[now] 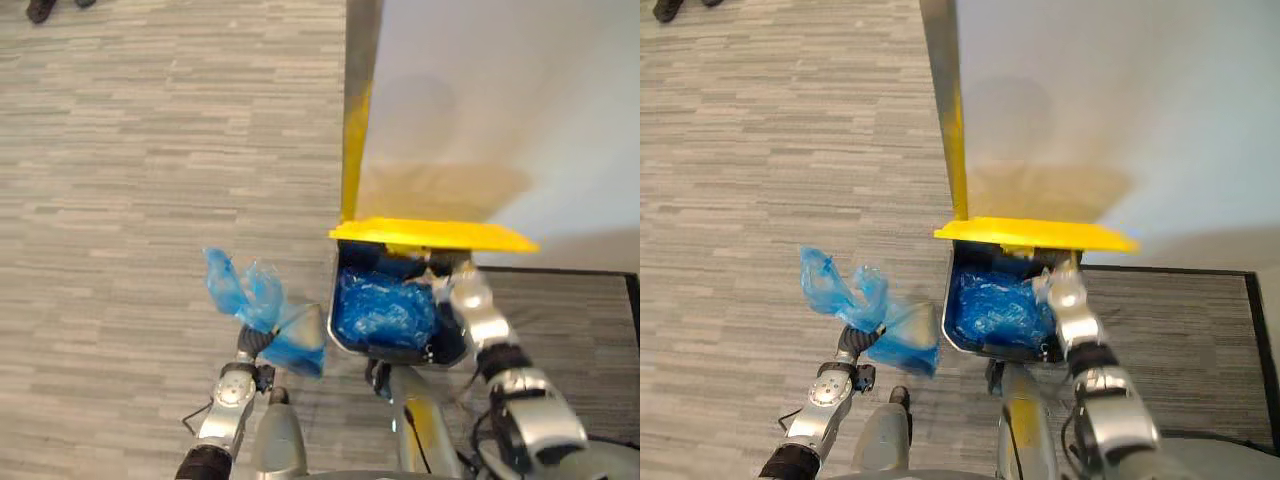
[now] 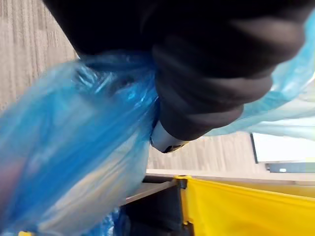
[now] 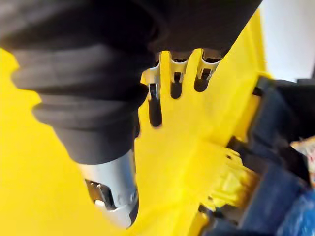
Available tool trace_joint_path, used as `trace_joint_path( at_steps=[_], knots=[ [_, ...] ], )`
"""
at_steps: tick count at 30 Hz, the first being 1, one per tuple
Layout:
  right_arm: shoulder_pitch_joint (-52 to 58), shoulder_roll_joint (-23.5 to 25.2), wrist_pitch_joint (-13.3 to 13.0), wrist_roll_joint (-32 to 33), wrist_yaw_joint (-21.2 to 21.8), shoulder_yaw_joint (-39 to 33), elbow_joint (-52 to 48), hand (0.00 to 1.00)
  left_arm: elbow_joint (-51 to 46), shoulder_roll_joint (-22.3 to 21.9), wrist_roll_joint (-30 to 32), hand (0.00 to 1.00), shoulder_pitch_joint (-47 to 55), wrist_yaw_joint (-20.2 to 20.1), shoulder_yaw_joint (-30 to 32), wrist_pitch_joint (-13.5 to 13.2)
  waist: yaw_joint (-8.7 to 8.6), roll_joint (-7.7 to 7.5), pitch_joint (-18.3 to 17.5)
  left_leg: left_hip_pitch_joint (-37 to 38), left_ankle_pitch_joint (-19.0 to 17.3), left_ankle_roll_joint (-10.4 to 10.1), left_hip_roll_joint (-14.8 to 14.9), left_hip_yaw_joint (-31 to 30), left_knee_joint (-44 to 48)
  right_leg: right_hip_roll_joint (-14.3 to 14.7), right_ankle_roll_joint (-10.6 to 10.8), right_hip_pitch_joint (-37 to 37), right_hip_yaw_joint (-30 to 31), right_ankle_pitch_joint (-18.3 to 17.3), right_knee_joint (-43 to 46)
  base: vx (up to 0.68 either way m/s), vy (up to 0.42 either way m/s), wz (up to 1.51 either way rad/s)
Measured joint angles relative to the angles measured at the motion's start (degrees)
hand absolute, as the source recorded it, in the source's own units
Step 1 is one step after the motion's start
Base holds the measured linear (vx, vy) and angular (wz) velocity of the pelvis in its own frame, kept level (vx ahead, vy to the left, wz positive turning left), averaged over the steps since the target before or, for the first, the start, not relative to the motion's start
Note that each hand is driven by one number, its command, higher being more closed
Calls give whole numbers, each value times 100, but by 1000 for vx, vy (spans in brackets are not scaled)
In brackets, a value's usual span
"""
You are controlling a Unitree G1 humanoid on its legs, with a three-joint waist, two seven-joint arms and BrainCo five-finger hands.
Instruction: Gather rubbish on tea table into small bin, then transfer packed bag to large trash can.
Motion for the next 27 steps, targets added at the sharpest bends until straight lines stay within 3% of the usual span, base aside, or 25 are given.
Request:
trace_joint_path(
  at_steps=[3,10,13,19,22,27],
  knots=[
    [-426,-488,17,30,-26,206,9,0,-411,67,-236,100,-283,104,-279,-91,-16,22,12,-172,89,7,-52,-108,-40,-30,0,-23,-65,154,-236,-45,14,15],
    [-1079,-843,17,278,-46,537,142,0,-1061,101,-603,100,-1528,126,-1207,-318,-175,204,129,-498,147,42,-146,-188,15,-51,125,-178,-27,304,-477,-31,9,6],
    [-1391,-943,18,373,-43,606,216,0,-1058,-86,-705,100,-2194,122,-1621,-324,-239,315,194,-531,167,55,-166,-171,16,-55,83,-217,3,336,-492,11,2,-1],
    [-1827,-1022,12,531,-44,675,215,0,-951,-468,-881,100,-3055,118,-1970,-373,-363,334,391,-670,174,52,-183,-80,7,-67,23,-470,99,376,-356,36,-2,-6],
    [-2037,-1059,13,570,-48,853,215,0,30,-649,-896,100,-3435,123,-1963,-435,-449,337,539,-705,179,41,-182,-40,2,-64,28,-533,131,372,-350,-3,-15,-4],
    [-2455,-1052,11,569,8,1186,140,0,1811,-804,-737,100,-3949,243,-1907,-99,-495,304,782,-942,239,-62,-150,111,-127,-15,63,-934,271,401,-375,-15,-41,-13]
  ],
)
